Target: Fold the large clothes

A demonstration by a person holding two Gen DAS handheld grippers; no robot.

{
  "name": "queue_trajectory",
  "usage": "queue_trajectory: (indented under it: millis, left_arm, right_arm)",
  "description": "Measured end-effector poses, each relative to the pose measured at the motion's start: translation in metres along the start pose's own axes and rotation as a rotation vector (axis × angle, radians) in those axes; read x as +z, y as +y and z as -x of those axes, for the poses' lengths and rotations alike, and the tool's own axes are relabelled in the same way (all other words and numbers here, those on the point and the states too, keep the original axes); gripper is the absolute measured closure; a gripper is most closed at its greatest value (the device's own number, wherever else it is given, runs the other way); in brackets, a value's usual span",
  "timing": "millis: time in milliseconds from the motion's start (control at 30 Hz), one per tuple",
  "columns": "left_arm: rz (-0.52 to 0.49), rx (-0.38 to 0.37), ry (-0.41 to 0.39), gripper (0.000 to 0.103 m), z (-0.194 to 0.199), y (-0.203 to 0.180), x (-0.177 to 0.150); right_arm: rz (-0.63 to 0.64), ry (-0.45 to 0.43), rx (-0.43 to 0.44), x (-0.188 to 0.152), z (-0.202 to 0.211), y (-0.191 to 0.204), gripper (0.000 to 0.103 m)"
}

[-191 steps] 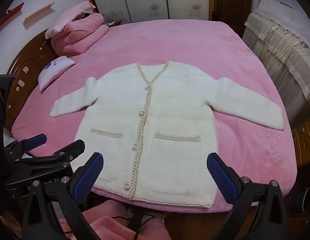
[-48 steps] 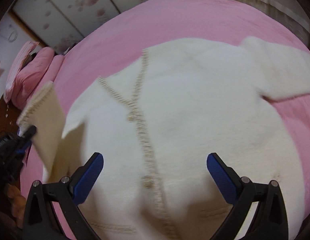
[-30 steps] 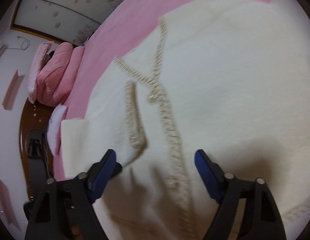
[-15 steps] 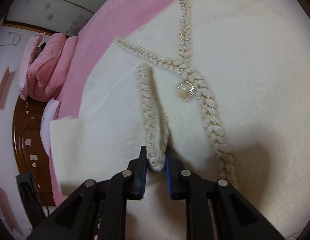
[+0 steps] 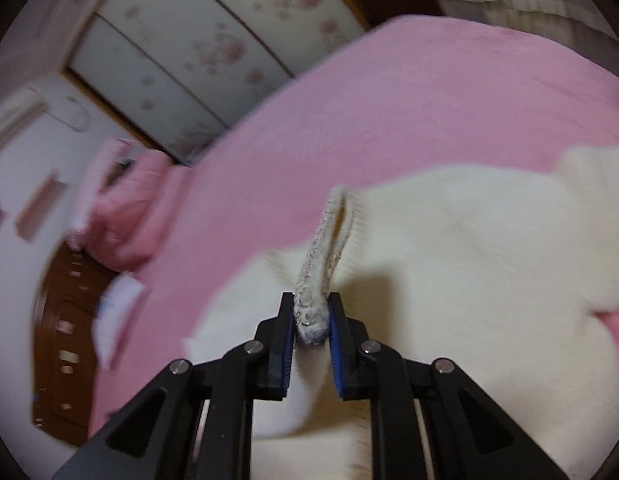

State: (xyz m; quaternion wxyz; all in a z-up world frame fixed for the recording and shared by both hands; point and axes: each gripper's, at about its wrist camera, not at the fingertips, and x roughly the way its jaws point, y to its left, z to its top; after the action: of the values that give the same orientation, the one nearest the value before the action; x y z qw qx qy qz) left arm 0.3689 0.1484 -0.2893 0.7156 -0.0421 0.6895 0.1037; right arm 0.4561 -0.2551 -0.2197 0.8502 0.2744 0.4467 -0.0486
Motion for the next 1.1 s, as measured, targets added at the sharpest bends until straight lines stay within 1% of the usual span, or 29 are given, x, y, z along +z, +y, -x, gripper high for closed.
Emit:
queue_trajectory:
  millis: [33,100,133,167,200,233,267,300,367,400,433,467,500,533,567,600,667,733,767,800,833,867,900,933,967,1000,1033,1067,1100]
  left_arm:
    - [0.005,0.001,0.006,0.014,-0.003,0.000,0.000]
    - [0.012,0.008,0.007,0.014,-0.003,0.003,0.004]
    - [0.015,0.018,-0.002,0.014,-0.002,0.010,0.006]
    - [0.018,0.034,-0.039,0.014,0.003,0.010,0.004]
    - [0.019,0.038,-0.077,0.015,0.008,0.010,0.003]
    - [0.016,0.028,-0.146,0.018,0.018,0.009,0.000]
    - [0.017,0.011,-0.193,0.020,0.026,0.008,-0.001]
    - [0.028,-0.039,-0.262,0.022,0.038,0.007,-0.001]
    - [0.051,-0.174,-0.320,0.022,0.051,0.007,-0.004]
    - [0.065,-0.288,-0.323,0.026,0.053,0.005,0.001]
    - [0.071,-0.402,-0.296,0.040,0.050,-0.001,0.010]
    - [0.074,-0.452,-0.274,0.051,0.050,-0.013,0.016]
    - [0.077,-0.486,-0.234,0.077,0.040,-0.020,0.026]
    - [0.075,-0.482,-0.203,0.093,0.027,-0.022,0.037]
    - [0.068,-0.461,-0.171,0.093,0.013,-0.033,0.048]
    - [0.060,-0.441,-0.157,0.093,0.001,-0.034,0.054]
    - [0.023,-0.399,-0.143,0.093,-0.019,-0.030,0.058]
    - [-0.021,-0.361,-0.160,0.094,-0.018,-0.029,0.072]
    - [-0.033,-0.324,-0.180,0.094,-0.015,-0.016,0.077]
    - [-0.034,-0.251,-0.208,0.095,-0.015,-0.007,0.078]
    - [-0.036,-0.222,-0.223,0.099,-0.020,0.004,0.074]
    - [-0.040,-0.236,-0.233,0.101,-0.024,0.014,0.072]
    - [-0.041,-0.258,-0.237,0.101,-0.031,0.029,0.062]
    - [-0.042,-0.276,-0.242,0.102,-0.029,0.032,0.062]
    - [-0.053,-0.271,-0.247,0.102,-0.029,0.032,0.062]
    - [-0.061,-0.252,-0.247,0.102,-0.028,0.030,0.063]
    - [-0.061,-0.224,-0.249,0.102,-0.026,0.021,0.063]
    - [-0.053,-0.225,-0.264,0.102,-0.020,0.014,0.065]
    - [-0.046,-0.266,-0.282,0.100,-0.014,0.007,0.066]
  right_arm:
    - [0.015,0.034,-0.139,-0.008,-0.012,-0.011,0.082]
    - [0.046,0.055,-0.339,-0.017,-0.022,-0.021,0.079]
    - [0.053,0.048,-0.397,-0.020,-0.021,-0.025,0.079]
    - [0.055,0.029,-0.402,-0.024,-0.017,-0.023,0.079]
    - [0.056,0.018,-0.384,-0.027,-0.015,-0.020,0.079]
    - [0.067,0.015,-0.336,-0.032,-0.014,-0.010,0.079]
    - [0.075,0.027,-0.282,-0.036,-0.016,-0.002,0.079]
    - [0.080,0.063,-0.183,-0.043,-0.023,0.009,0.079]
    - [0.068,0.170,0.023,-0.058,-0.043,0.031,0.079]
    - [0.058,0.207,0.094,-0.068,-0.053,0.041,0.080]
    - [0.043,0.246,0.182,-0.078,-0.065,0.053,0.080]
    - [0.034,0.298,0.261,-0.087,-0.080,0.068,0.081]
    - [0.040,0.347,0.306,-0.095,-0.095,0.080,0.086]
    - [0.064,0.387,0.321,-0.103,-0.109,0.092,0.088]
    - [0.083,0.400,0.302,-0.108,-0.119,0.099,0.088]
    - [0.098,0.392,0.267,-0.110,-0.127,0.102,0.088]
    - [0.124,0.371,0.246,-0.102,-0.135,0.099,0.090]
    - [0.150,0.314,0.178,-0.088,-0.129,0.076,0.103]
    - [0.138,0.263,0.139,-0.078,-0.114,0.054,0.103]
    - [0.113,0.224,0.097,-0.063,-0.107,0.032,0.103]
    - [0.081,0.168,0.003,-0.048,-0.095,0.004,0.103]
    - [0.076,0.133,-0.079,-0.036,-0.084,-0.016,0.103]
    - [0.077,0.112,-0.127,-0.028,-0.077,-0.029,0.103]
    - [0.077,0.110,-0.123,-0.021,-0.072,-0.037,0.103]
    - [0.098,0.112,-0.139,-0.015,-0.069,-0.036,0.103]
    - [0.138,0.103,-0.183,-0.014,-0.066,-0.028,0.103]
    - [0.196,0.100,-0.203,-0.014,-0.065,-0.010,0.103]
    - [0.232,0.087,-0.177,-0.017,-0.063,0.003,0.103]
    - [0.260,0.069,-0.111,-0.021,-0.059,0.021,0.099]
